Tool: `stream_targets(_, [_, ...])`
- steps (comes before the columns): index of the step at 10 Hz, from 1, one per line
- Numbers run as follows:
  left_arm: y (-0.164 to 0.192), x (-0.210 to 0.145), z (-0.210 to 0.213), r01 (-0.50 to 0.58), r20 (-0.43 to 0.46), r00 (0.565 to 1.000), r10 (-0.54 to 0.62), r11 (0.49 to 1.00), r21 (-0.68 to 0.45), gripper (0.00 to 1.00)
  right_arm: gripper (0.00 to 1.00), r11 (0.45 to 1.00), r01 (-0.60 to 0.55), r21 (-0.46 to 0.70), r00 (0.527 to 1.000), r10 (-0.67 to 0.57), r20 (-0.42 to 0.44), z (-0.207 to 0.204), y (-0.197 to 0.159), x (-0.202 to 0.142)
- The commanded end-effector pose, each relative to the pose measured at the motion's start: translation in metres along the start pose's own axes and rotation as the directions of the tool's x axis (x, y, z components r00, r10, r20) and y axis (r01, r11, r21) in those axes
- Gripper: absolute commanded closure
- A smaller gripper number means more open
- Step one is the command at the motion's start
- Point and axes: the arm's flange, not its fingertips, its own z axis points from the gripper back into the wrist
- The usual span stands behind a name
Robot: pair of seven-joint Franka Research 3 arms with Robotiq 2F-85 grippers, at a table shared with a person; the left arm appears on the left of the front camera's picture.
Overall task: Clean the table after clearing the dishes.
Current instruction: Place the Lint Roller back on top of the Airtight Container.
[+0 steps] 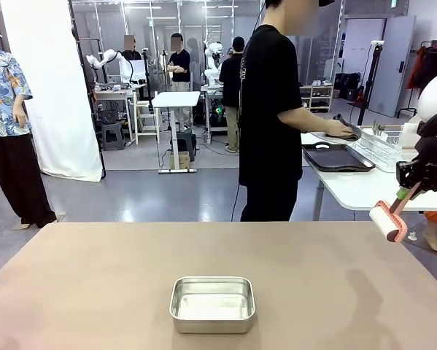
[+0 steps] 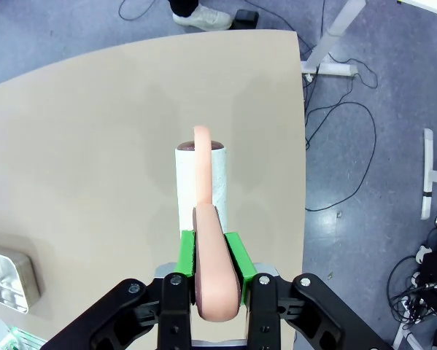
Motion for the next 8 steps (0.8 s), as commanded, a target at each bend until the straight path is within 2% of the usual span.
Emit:
stream_targets(1, [-0.002,-0.004,0.001,0.005,0.007,1.0,-0.005,1.0,-0.002,0.0,1.0,1.0,-0.006,0.019,1.0,0.006,0.014,0.002,0.002,0.0])
stream_targets(4, [-0.002,-0.004,0.001,0.005,0.007,1.0,-0.005,1.0,-0.002,0.0,1.0,1.0,-0.006,0.019,1.0,0.006,0.014,0.002,0.002,0.0])
stream_targets(5, [-0.002,-0.004,0.001,0.005,0.007,1.0,-0.005,1.0,-0.002,0.0,0.78,1.0,0.0,0.0,1.0,0.0,0.0,0.0,0.0,0.0])
stream_targets(6, [-0.002,-0.004,0.001,0.005,0.007,1.0,-0.005,1.0,-0.002,0.0,0.78,0.991,-0.122,-0.063,0.992,0.124,0.035,0.008,0.022,-0.006])
stream_targets(8, [-0.002,-0.004,0.001,0.005,0.007,1.0,-0.005,1.0,-0.002,0.0,0.78,0.958,-0.287,-0.004,0.957,0.287,0.05,0.026,0.064,-0.023])
